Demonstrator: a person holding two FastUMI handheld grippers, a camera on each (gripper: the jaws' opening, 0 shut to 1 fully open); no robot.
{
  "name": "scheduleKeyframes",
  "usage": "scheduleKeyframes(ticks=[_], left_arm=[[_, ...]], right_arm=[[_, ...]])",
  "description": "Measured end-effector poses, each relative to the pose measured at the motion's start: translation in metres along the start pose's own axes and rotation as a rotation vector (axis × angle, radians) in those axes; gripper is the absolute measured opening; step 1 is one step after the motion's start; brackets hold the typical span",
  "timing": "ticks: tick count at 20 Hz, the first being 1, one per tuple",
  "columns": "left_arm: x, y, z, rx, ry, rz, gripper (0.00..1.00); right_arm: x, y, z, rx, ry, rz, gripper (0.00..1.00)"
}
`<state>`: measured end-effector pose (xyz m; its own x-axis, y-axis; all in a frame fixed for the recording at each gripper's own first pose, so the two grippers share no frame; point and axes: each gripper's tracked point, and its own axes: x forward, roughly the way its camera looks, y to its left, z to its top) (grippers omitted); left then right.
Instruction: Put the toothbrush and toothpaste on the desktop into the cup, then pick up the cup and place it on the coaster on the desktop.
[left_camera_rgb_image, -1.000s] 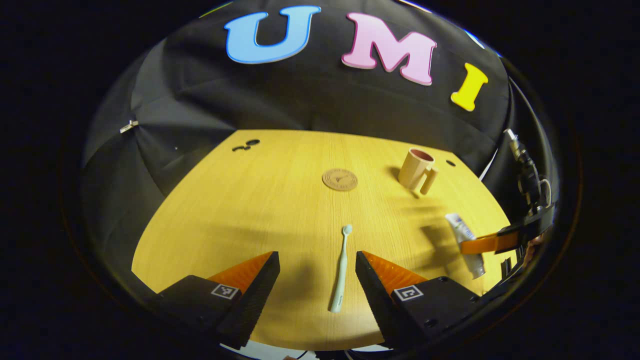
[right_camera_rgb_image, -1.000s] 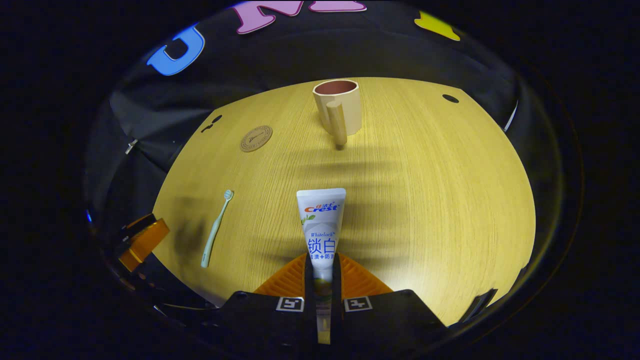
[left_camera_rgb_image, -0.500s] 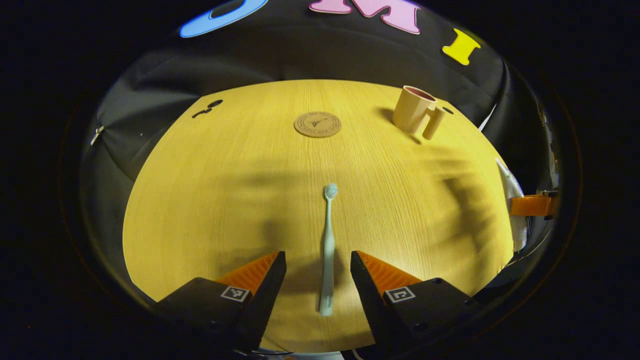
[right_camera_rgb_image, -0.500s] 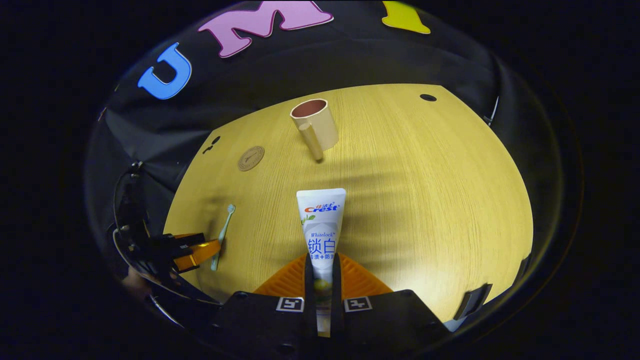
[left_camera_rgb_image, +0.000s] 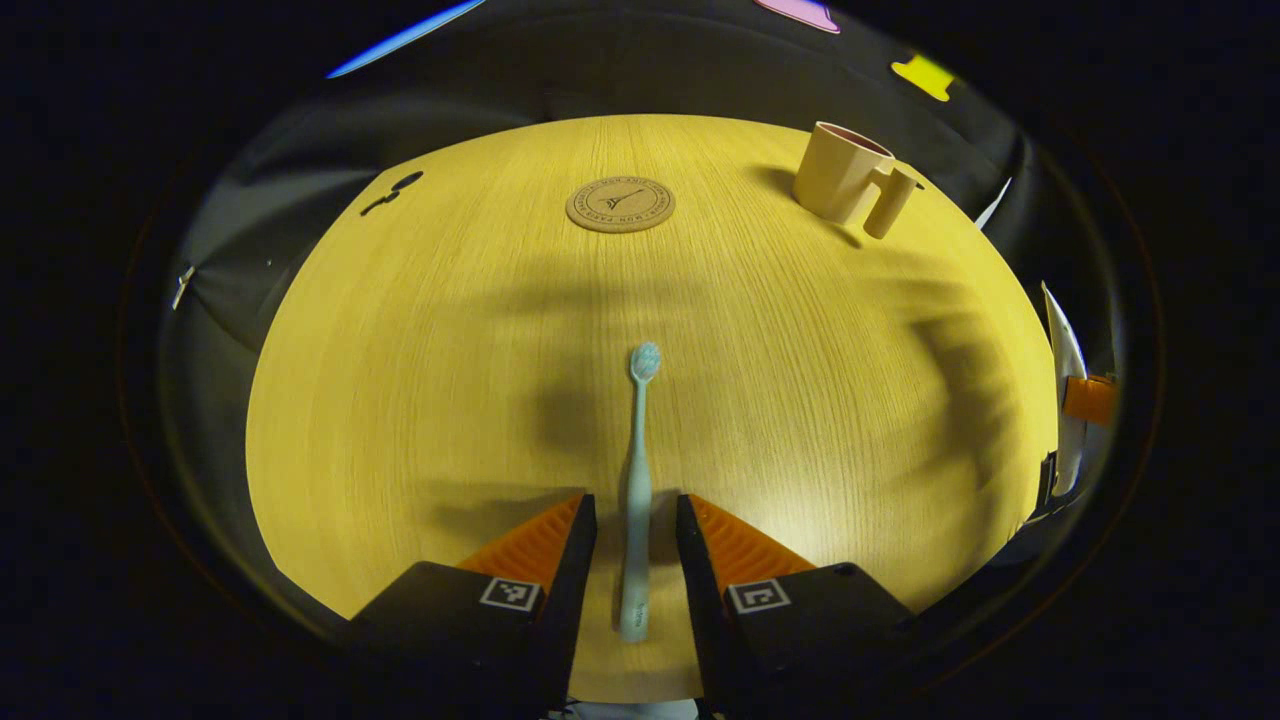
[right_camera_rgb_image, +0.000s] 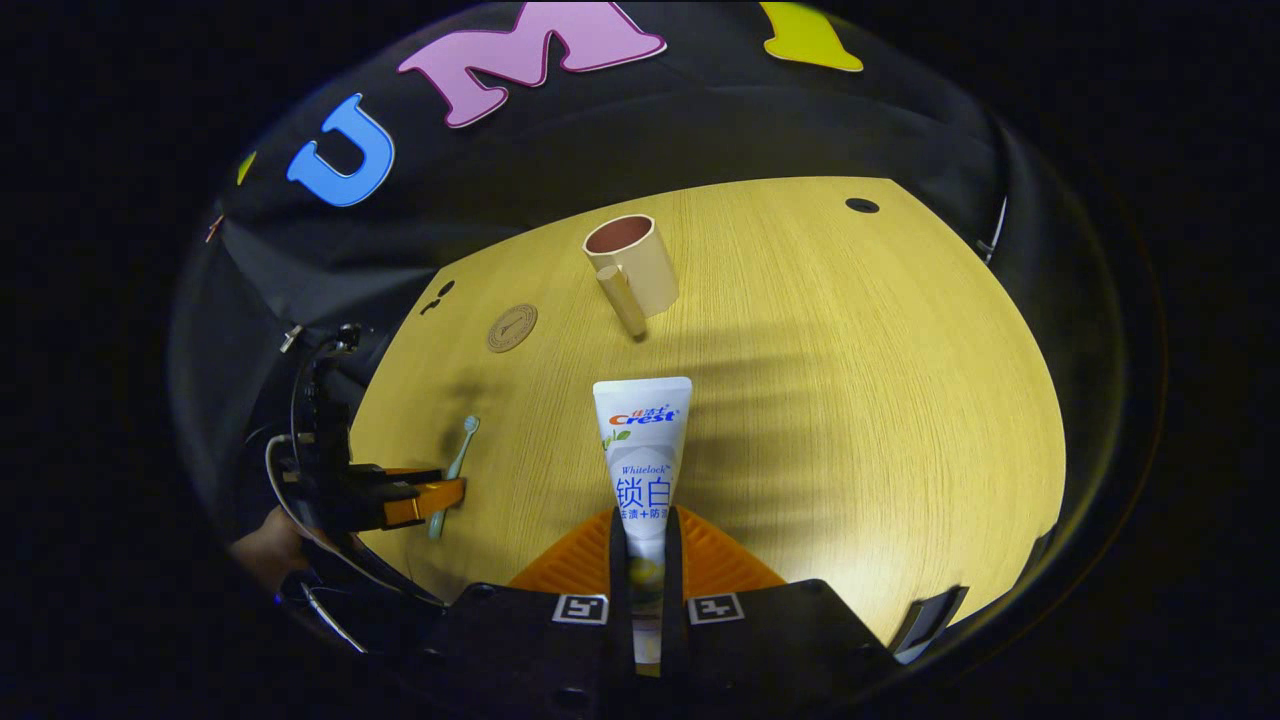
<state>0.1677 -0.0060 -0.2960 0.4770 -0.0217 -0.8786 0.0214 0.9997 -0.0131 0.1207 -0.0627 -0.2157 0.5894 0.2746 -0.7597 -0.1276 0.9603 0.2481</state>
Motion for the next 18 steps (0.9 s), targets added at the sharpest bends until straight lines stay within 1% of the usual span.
scheduleKeyframes(ticks=[3,4,5,6,7,10,11,13,15,18], left_arm=[[0.001,0.000,0.003,-0.010,0.035,0.004,0.34],[-0.002,0.000,0.004,-0.013,0.046,0.006,0.29],[0.002,0.000,0.003,-0.013,0.056,0.007,0.18],[0.001,-0.001,0.003,-0.010,0.069,0.007,0.11],[0.001,-0.001,0.003,-0.002,0.078,0.006,0.15],[0.000,-0.002,0.004,0.009,0.084,-0.001,0.10],[0.000,-0.002,0.005,0.011,0.081,-0.002,0.07],[0.000,-0.005,0.005,0.002,0.067,-0.016,0.07],[-0.002,-0.009,0.007,-0.014,0.038,-0.032,0.06],[-0.013,-0.011,0.017,-0.018,-0.033,-0.036,0.07]], right_arm=[[0.006,0.002,-0.002,-0.021,0.011,0.021,0.14],[0.008,0.004,-0.001,-0.027,0.011,0.029,0.14],[0.009,0.005,0.000,-0.031,0.012,0.037,0.14],[0.010,0.007,0.002,-0.033,0.012,0.044,0.14],[0.011,0.008,0.002,-0.036,0.011,0.051,0.14],[0.012,0.012,0.011,-0.048,-0.002,0.065,0.14],[0.012,0.014,0.016,-0.054,-0.012,0.068,0.14],[0.010,0.017,0.029,-0.064,-0.036,0.073,0.14],[0.009,0.018,0.042,-0.067,-0.067,0.074,0.14],[0.004,0.024,0.072,-0.071,-0.123,0.075,0.14]])
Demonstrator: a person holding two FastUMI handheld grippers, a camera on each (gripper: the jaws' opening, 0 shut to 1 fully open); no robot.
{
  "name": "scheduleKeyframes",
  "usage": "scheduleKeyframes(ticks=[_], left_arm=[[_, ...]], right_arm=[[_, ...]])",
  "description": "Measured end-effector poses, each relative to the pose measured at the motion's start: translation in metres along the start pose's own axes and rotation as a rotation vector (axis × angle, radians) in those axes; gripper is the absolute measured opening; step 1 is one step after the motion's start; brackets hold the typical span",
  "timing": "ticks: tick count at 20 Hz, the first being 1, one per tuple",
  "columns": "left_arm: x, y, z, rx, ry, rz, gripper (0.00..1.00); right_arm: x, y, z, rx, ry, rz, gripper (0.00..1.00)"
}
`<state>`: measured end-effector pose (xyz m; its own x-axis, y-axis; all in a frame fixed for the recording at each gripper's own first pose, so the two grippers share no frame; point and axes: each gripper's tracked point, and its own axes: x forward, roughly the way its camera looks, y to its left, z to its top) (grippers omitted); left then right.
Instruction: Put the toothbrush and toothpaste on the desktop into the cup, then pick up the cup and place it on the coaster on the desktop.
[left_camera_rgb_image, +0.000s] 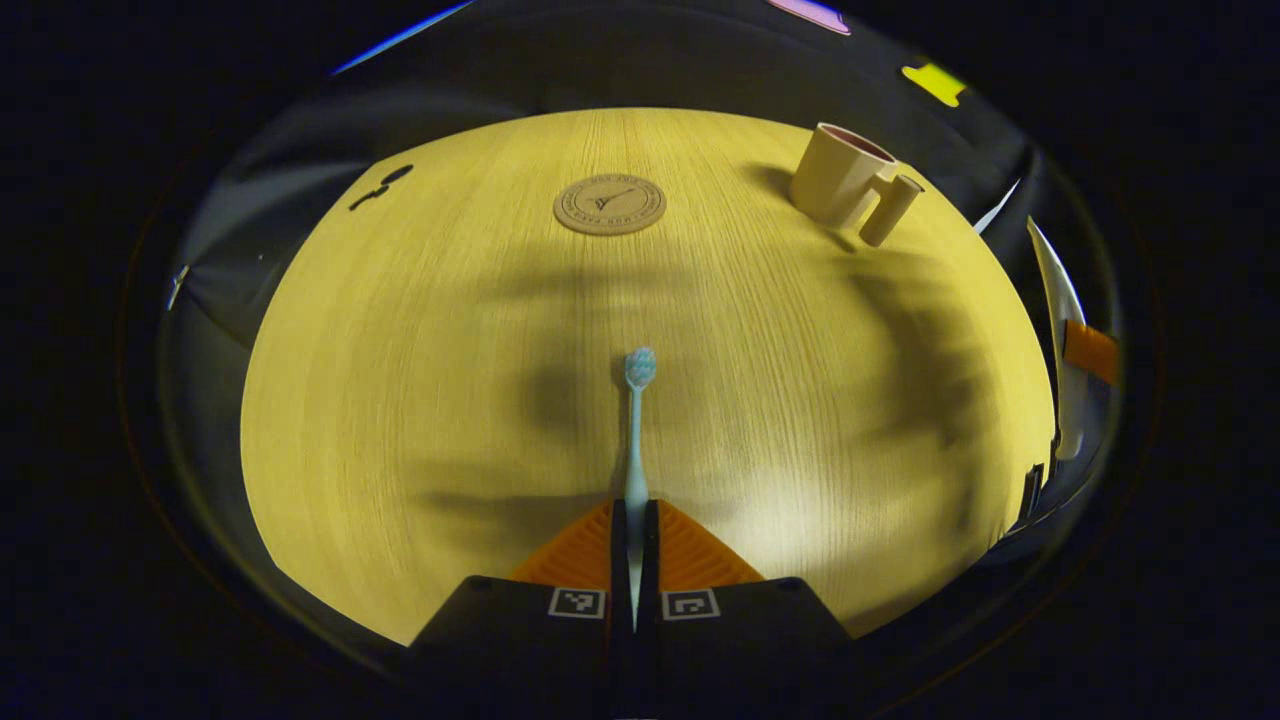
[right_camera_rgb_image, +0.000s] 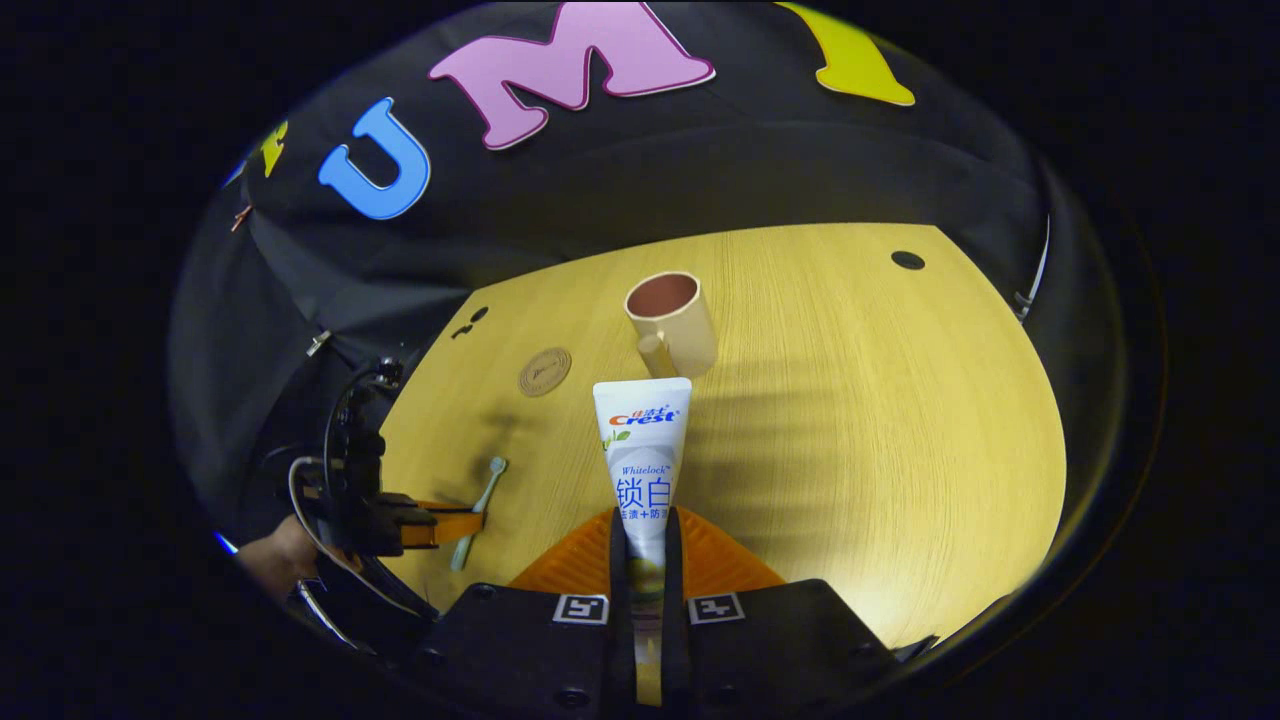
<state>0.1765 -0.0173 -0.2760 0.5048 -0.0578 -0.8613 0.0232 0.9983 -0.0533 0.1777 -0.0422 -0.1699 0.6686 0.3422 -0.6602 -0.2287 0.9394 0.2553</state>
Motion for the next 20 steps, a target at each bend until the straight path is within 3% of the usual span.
scheduleKeyframes(ticks=[5,13,20], left_arm=[[-0.030,-0.014,0.025,-0.030,-0.127,-0.060,0.07],[-0.069,-0.032,0.062,-0.055,-0.292,-0.126,0.06],[-0.086,-0.023,0.087,-0.116,-0.413,-0.108,0.06]], right_arm=[[-0.006,0.008,0.062,-0.116,-0.124,-0.028,0.14],[0.023,0.040,0.157,-0.161,-0.308,0.026,0.14],[0.074,0.040,0.202,-0.192,-0.457,0.032,0.14]])
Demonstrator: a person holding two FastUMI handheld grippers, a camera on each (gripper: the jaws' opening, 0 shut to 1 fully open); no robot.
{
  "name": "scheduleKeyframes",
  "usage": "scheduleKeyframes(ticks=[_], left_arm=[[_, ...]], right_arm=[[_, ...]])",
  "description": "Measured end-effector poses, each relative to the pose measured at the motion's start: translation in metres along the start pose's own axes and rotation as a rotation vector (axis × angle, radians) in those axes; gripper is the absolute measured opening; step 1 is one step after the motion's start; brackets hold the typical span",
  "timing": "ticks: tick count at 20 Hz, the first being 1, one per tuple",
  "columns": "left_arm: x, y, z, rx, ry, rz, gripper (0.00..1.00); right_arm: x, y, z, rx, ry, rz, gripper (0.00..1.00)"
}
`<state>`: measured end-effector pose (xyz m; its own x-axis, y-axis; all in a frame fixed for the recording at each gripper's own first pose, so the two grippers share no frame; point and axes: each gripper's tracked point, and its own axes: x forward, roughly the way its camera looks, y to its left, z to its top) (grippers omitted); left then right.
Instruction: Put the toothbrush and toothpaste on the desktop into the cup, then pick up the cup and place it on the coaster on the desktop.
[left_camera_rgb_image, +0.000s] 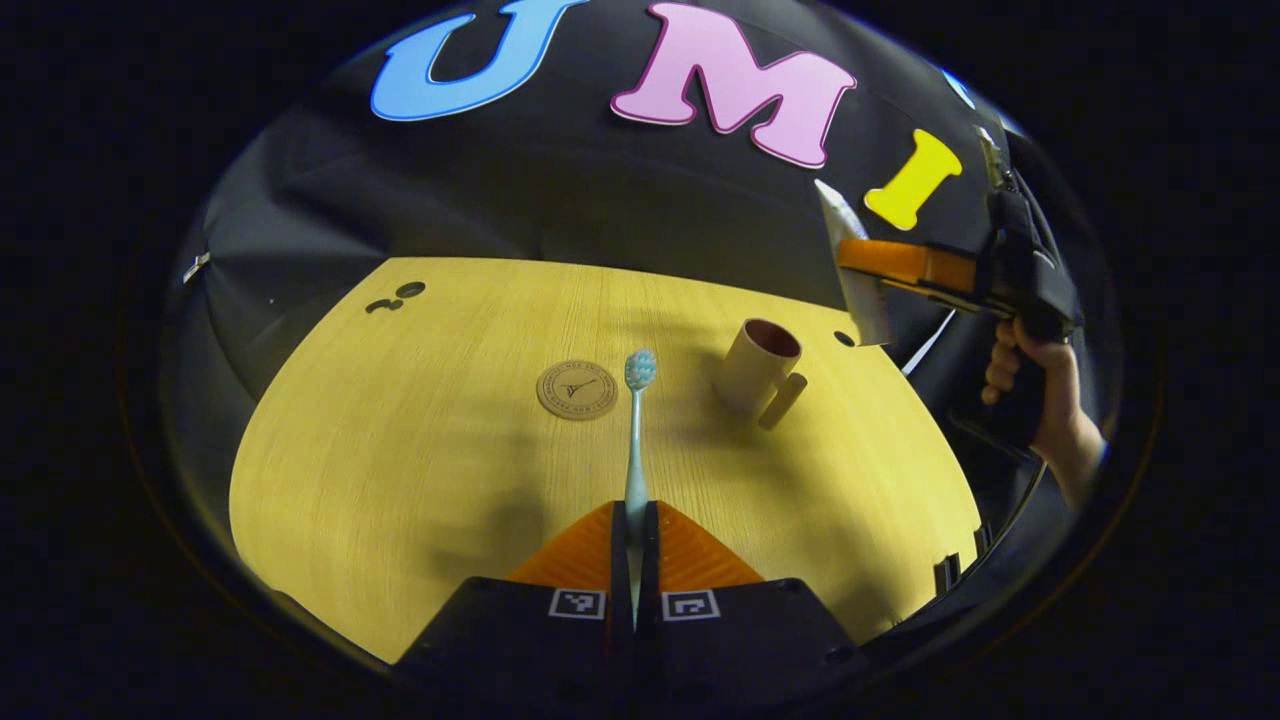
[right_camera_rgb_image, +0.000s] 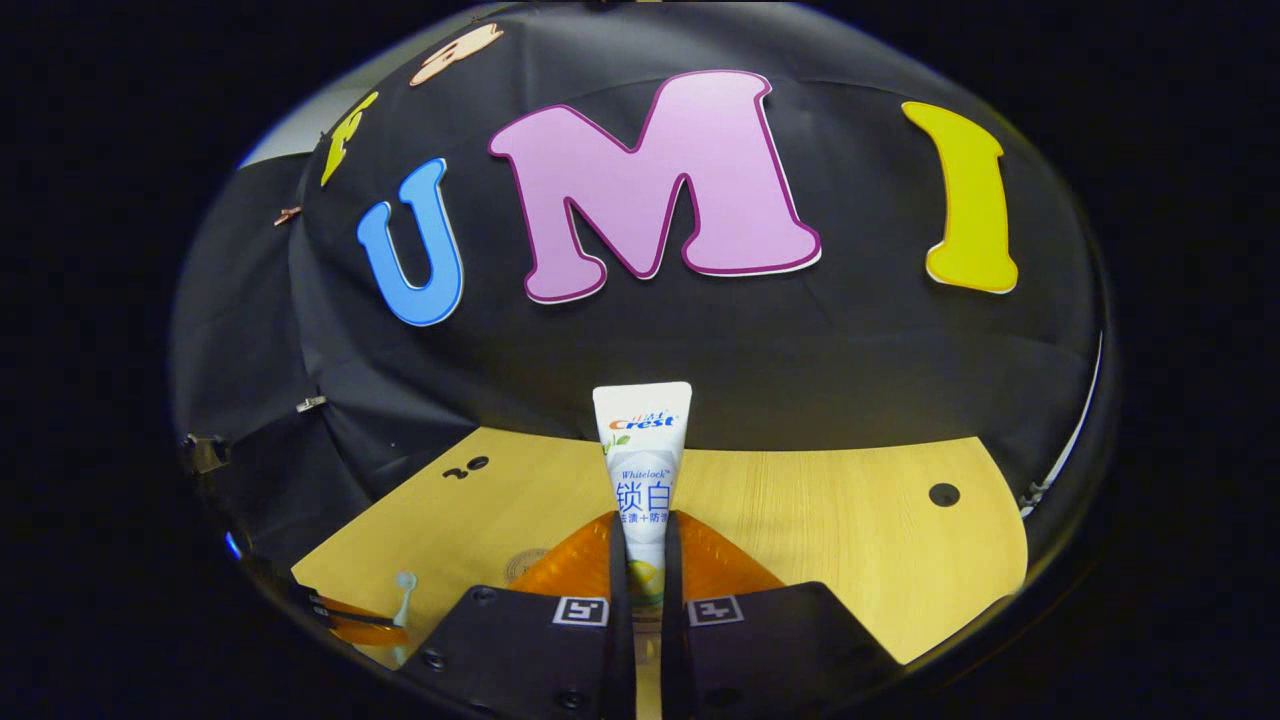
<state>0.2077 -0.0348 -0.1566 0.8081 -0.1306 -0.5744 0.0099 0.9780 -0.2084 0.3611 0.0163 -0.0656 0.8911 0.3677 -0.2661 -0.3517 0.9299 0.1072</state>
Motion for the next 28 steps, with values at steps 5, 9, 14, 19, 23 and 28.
scheduleKeyframes(ticks=[5,9,14,19,23,28], left_arm=[[0.002,0.005,0.003,-0.073,-0.012,0.034,0.06],[0.009,-0.006,0.015,-0.090,-0.052,0.024,0.06],[0.007,-0.025,0.023,-0.097,-0.086,0.007,0.07],[0.007,-0.031,0.023,-0.098,-0.104,0.030,0.06],[0.008,-0.037,0.018,-0.105,-0.098,0.027,0.06],[0.012,-0.044,0.020,-0.104,-0.103,0.016,0.06]], right_arm=[[0.045,-0.012,-0.004,-0.012,-0.058,-0.020,0.14],[0.069,-0.024,-0.027,-0.022,-0.033,-0.023,0.13],[0.089,-0.030,-0.045,-0.028,-0.022,-0.009,0.14],[0.096,-0.036,-0.074,-0.023,0.027,0.007,0.14],[0.096,-0.037,-0.083,-0.027,0.035,0.021,0.15],[0.088,-0.031,-0.092,-0.014,0.065,0.059,0.36]])
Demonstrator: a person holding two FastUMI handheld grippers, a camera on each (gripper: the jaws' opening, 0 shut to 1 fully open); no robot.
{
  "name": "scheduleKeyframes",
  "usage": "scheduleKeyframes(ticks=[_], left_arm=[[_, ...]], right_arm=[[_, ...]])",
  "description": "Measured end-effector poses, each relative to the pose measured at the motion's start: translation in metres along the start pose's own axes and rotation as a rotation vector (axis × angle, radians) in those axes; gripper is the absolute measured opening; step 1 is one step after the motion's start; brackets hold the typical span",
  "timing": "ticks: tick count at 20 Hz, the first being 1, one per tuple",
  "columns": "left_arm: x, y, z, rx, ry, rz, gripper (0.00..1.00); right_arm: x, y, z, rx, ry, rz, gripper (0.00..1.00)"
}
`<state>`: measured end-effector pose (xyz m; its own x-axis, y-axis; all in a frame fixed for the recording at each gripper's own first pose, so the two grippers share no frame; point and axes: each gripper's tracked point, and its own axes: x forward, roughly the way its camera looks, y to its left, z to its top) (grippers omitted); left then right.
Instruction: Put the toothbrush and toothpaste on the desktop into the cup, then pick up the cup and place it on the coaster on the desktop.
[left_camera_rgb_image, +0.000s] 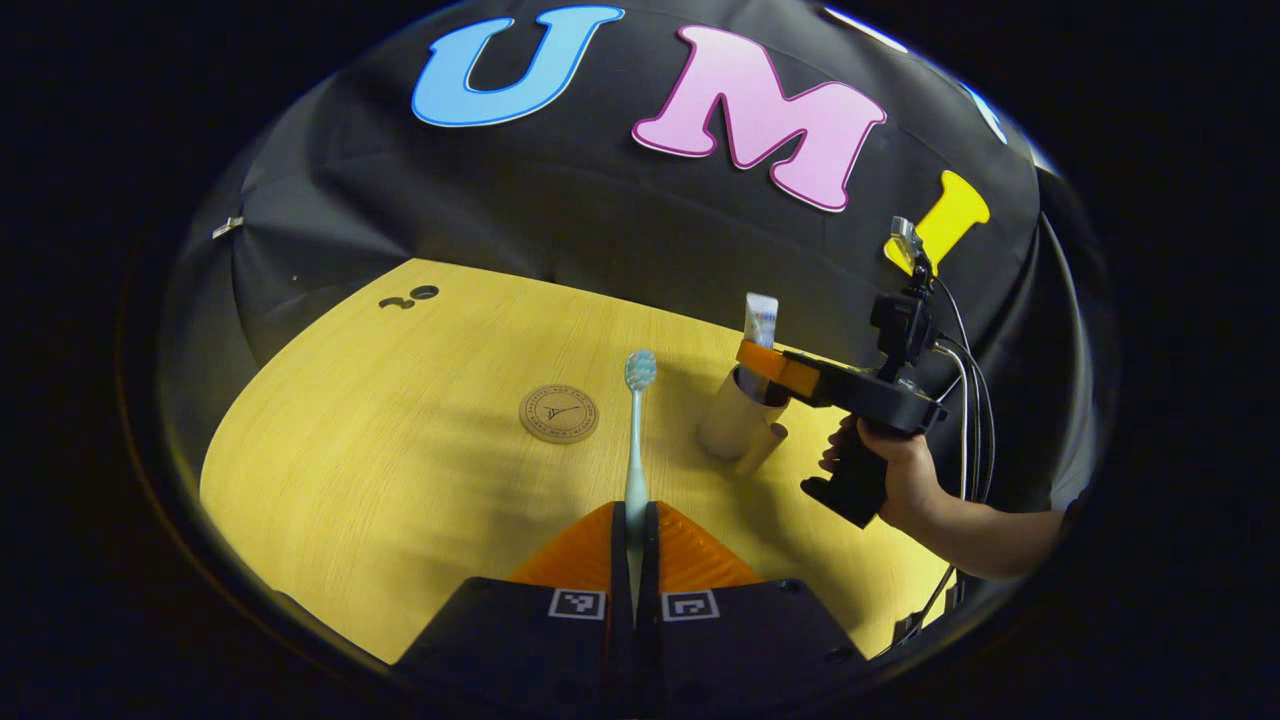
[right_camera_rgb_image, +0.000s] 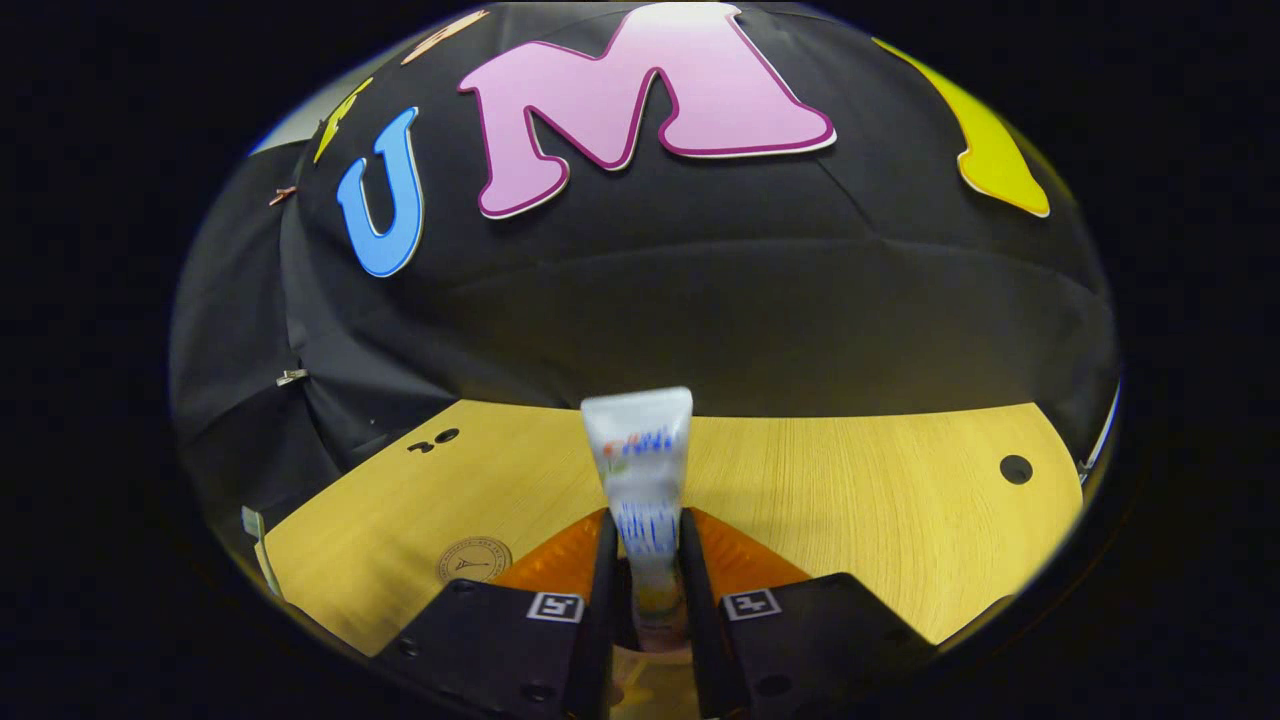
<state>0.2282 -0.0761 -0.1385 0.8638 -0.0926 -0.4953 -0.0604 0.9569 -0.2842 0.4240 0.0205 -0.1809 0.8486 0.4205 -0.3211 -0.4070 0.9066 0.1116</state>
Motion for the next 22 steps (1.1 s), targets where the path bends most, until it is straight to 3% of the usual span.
scheduleKeyframes(ticks=[3,5,9,16,22], left_arm=[[0.004,-0.006,0.006,0.000,-0.015,-0.011,0.07],[0.009,-0.013,0.016,-0.005,-0.040,-0.030,0.06],[0.023,-0.033,0.045,0.014,-0.106,-0.079,0.06],[0.058,-0.100,0.123,0.079,-0.280,-0.239,0.06],[0.106,-0.142,0.155,0.086,-0.367,-0.339,0.06]], right_arm=[[-0.009,-0.001,0.001,-0.012,-0.007,0.004,0.64],[-0.018,-0.006,0.006,-0.012,-0.015,-0.007,0.98],[-0.040,-0.024,0.015,0.005,-0.034,-0.043,0.98],[-0.085,-0.083,0.029,-0.009,-0.047,-0.145,0.98],[-0.115,-0.130,0.027,0.008,-0.040,-0.244,0.98]])
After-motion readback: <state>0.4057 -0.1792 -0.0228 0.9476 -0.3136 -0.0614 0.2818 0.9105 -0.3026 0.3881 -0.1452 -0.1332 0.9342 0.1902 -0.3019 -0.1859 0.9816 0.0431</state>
